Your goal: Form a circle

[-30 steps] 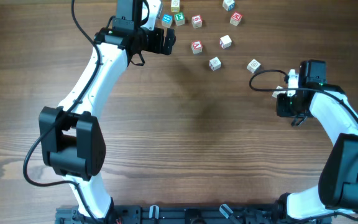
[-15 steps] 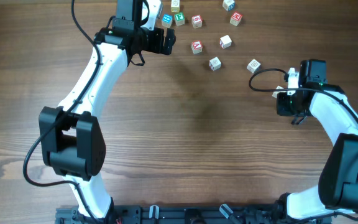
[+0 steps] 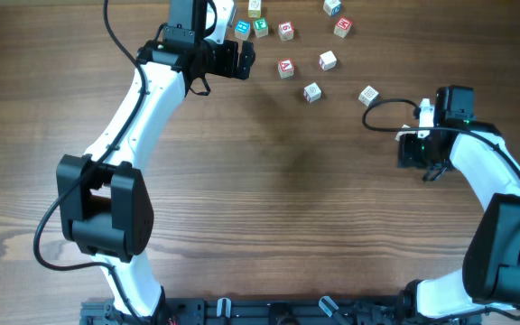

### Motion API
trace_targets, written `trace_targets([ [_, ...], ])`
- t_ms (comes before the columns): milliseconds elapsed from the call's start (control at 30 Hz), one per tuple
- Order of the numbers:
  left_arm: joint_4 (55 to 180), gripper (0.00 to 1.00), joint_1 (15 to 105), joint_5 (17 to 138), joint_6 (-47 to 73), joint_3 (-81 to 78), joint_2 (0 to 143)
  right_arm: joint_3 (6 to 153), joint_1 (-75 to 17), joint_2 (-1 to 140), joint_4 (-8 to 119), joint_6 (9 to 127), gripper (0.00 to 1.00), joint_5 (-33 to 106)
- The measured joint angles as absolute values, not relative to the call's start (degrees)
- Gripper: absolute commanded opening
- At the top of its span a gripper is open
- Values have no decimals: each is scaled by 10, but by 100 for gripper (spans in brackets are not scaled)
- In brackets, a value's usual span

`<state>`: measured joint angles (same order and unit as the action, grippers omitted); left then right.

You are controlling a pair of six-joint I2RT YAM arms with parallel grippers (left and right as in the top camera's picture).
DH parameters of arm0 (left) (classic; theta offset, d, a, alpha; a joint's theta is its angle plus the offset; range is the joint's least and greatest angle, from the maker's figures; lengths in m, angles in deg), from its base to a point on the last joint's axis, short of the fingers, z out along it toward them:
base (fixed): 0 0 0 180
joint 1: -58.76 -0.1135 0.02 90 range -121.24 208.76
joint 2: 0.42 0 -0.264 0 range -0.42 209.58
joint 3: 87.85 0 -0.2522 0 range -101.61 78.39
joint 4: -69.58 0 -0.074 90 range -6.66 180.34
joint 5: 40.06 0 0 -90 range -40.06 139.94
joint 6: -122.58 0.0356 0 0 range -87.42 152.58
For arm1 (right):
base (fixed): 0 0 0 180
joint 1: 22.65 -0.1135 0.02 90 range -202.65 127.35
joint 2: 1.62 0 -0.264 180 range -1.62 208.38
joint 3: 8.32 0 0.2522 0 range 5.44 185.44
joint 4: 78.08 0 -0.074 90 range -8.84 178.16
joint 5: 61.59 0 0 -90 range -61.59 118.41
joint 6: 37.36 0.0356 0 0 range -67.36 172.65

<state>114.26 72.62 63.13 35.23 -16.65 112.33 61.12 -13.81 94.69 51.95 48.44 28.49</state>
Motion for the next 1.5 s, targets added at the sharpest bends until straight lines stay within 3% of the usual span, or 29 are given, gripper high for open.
trace_targets([
  [67, 1142, 100, 726, 631, 352, -167, 1123, 629, -138, 947, 480, 489, 100, 299],
  [233, 1143, 100, 726, 631, 352, -167, 1123, 667, -138, 936, 407, 496, 93, 314],
  [267, 1143, 100, 726, 631, 352, -167, 1123, 667, -138, 934, 394, 500, 80, 317],
  [333, 1143, 100, 726, 631, 352, -167, 1123, 667, -138, 934, 389, 507, 65, 335],
  [400, 1143, 100, 726, 631, 352, -167, 1123, 667, -138, 934, 382, 510, 26, 374],
  [433, 1143, 100, 726, 631, 352, -167, 1123, 667, -138, 934, 380, 509, 11, 393],
  [467, 1143, 100, 726, 631, 352, -167, 1123, 667, -138, 934, 377, 511, 5, 413],
  [633, 1143, 100, 726, 631, 352, -167, 1123, 667, -138, 934, 391, 513, 4, 475],
  [867, 1143, 100, 726, 631, 352, -167, 1123, 654, -138, 934, 510, 513, 4, 472],
  [1167, 1143, 100, 726, 631, 352, -167, 1123, 640, -138, 934, 371, 481, 4, 410],
  [1500, 1143, 100, 726, 631, 352, -167, 1123, 640, -138, 934, 396, 515, 4, 274],
])
